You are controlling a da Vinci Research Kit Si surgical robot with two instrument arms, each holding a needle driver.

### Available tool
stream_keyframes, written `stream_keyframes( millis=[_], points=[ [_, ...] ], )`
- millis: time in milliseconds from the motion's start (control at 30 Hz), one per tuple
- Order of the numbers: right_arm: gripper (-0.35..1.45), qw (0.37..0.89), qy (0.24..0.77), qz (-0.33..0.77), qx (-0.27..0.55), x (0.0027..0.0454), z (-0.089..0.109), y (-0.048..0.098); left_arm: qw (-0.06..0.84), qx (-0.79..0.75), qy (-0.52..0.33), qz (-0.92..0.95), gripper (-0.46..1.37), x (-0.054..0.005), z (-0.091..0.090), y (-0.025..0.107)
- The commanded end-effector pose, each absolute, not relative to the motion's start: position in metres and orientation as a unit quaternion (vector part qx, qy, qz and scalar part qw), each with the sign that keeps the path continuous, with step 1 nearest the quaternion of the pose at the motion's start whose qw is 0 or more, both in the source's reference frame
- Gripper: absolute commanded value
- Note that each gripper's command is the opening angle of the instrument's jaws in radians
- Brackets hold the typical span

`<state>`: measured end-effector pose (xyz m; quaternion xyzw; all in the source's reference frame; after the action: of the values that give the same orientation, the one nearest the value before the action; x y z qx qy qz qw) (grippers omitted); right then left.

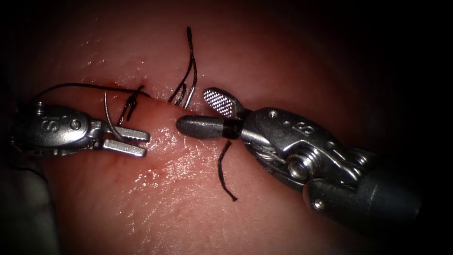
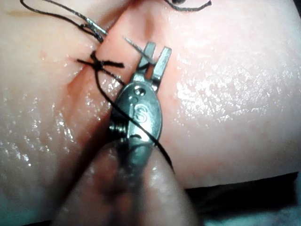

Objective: Wound Closure
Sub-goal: Use the left gripper to pull the needle through the tissue

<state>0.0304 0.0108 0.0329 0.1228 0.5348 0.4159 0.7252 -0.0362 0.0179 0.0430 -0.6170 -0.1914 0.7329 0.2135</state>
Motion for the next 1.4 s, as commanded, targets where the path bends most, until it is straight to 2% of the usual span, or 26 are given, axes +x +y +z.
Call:
stream_keyframes(
  millis=[33,133,267,467,700,867,1000,1133,1400],
  points=[
    [0.99,0.737,0.532,0.400,0.117,0.0309,0.0329,0.0105,0.214,-0.615,-0.203,0.731,-0.35,-0.0363,0.0428,0.0179],
    [0.93,0.759,0.524,0.371,0.108,0.0320,0.0330,0.0094,0.223,-0.615,-0.214,0.725,-0.35,-0.0364,0.0423,0.0179],
    [0.75,0.788,0.509,0.334,0.090,0.0328,0.0345,0.0082,0.230,-0.615,-0.225,0.720,-0.35,-0.0364,0.0419,0.0181],
    [0.82,0.817,0.479,0.318,0.042,0.0316,0.0375,0.0075,0.236,-0.604,-0.249,0.720,-0.35,-0.0363,0.0418,0.0183],
    [0.78,0.837,0.458,0.298,0.033,0.0310,0.0397,0.0064,0.254,-0.586,-0.285,0.714,-0.35,-0.0363,0.0413,0.0188],
    [0.81,0.841,0.454,0.293,0.032,0.0315,0.0406,0.0055,0.269,-0.579,-0.321,0.700,-0.35,-0.0364,0.0409,0.0190],
    [0.70,0.845,0.448,0.289,0.033,0.0317,0.0411,0.0049,0.298,-0.555,-0.367,0.684,-0.35,-0.0365,0.0406,0.0187],
    [0.42,0.847,0.447,0.287,0.034,0.0314,0.0414,0.0048,0.323,-0.543,-0.394,0.668,-0.35,-0.0366,0.0400,0.0188],
    [0.34,0.847,0.446,0.288,0.033,0.0313,0.0416,0.0049,0.306,-0.553,-0.468,0.618,-0.35,-0.0367,0.0373,0.0186]
  ],
)
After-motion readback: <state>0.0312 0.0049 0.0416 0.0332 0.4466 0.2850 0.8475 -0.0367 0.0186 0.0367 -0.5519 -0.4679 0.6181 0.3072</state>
